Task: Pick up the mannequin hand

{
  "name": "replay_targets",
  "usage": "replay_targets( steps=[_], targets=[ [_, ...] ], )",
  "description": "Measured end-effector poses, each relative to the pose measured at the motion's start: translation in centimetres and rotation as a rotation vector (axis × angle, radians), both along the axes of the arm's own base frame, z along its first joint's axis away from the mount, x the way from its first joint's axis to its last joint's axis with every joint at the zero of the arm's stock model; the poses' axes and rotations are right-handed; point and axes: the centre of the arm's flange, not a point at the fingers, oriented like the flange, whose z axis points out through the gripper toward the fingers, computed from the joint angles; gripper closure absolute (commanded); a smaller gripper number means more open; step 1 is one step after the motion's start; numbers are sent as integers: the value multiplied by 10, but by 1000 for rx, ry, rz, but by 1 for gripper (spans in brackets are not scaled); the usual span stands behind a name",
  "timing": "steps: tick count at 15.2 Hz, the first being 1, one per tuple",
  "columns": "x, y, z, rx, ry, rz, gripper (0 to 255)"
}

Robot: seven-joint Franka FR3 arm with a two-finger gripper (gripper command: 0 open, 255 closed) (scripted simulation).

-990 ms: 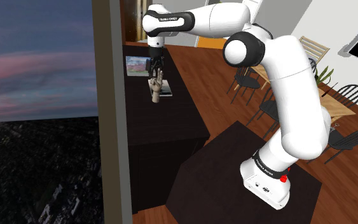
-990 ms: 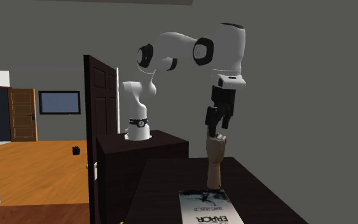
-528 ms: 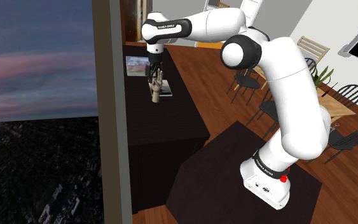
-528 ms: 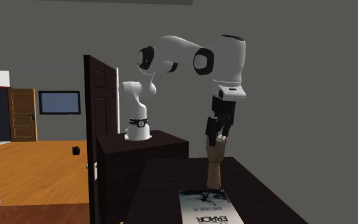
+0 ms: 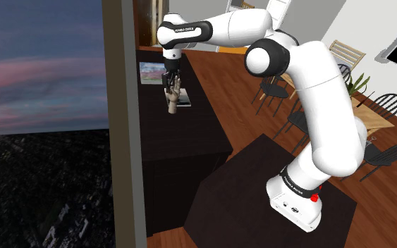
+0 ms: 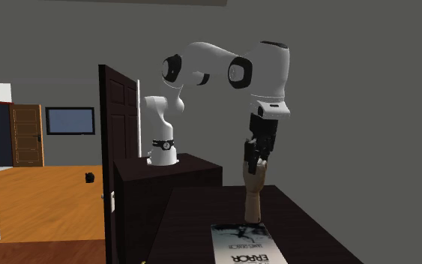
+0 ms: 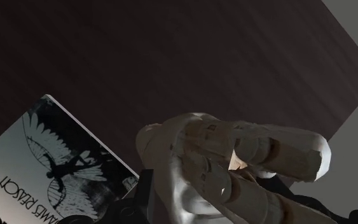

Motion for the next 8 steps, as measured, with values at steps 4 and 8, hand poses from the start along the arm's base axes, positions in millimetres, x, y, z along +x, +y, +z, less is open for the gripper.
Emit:
replay_targets(
  steps=[4, 8],
  targets=[
    [0, 0, 6, 0, 1, 0, 255],
    [-1, -1, 25, 0, 1, 0, 255]
  ],
)
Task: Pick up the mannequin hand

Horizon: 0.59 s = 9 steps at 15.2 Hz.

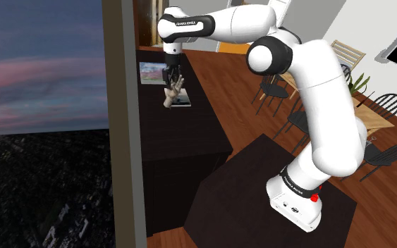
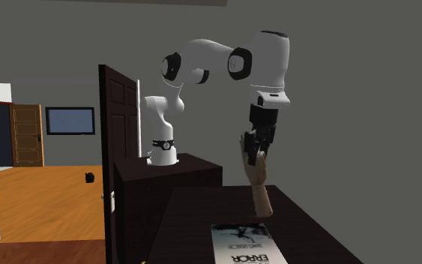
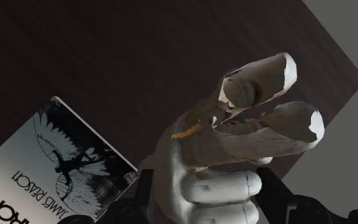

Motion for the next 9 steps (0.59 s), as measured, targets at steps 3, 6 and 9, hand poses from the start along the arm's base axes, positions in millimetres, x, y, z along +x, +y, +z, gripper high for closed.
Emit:
replay_targets(
  steps=[3, 6, 9],
  targets=[
    [0, 1, 15, 0, 0, 0, 255],
    [0, 1, 32, 0, 0, 0, 255],
    [0, 0, 46, 0, 0, 0, 255]
  ],
)
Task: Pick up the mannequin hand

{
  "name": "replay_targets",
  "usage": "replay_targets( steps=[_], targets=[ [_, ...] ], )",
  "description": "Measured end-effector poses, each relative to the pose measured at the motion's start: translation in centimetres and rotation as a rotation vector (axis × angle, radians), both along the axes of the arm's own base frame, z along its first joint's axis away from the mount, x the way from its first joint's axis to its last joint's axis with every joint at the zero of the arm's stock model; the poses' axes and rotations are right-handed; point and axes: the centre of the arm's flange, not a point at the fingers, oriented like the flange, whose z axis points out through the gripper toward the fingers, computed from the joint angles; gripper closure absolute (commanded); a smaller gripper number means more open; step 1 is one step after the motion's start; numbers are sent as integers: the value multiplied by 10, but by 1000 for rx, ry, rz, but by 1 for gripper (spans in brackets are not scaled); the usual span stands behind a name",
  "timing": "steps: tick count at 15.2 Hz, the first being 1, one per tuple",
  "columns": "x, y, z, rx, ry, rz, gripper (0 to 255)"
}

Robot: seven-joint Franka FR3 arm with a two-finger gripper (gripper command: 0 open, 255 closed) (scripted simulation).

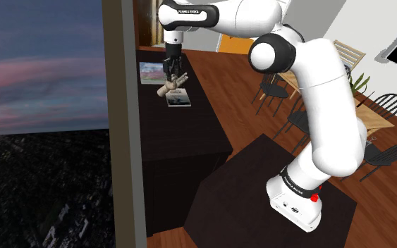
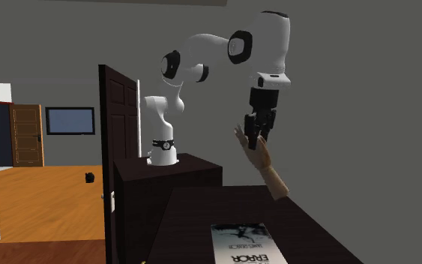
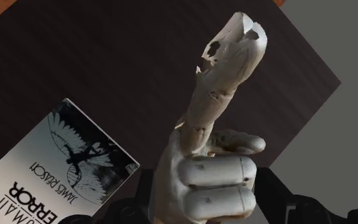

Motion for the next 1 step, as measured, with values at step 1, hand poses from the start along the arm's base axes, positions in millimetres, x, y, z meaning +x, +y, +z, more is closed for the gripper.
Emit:
replay_targets(
  steps=[1],
  targets=[
    [0, 0, 4, 0, 0, 0, 255]
  ],
)
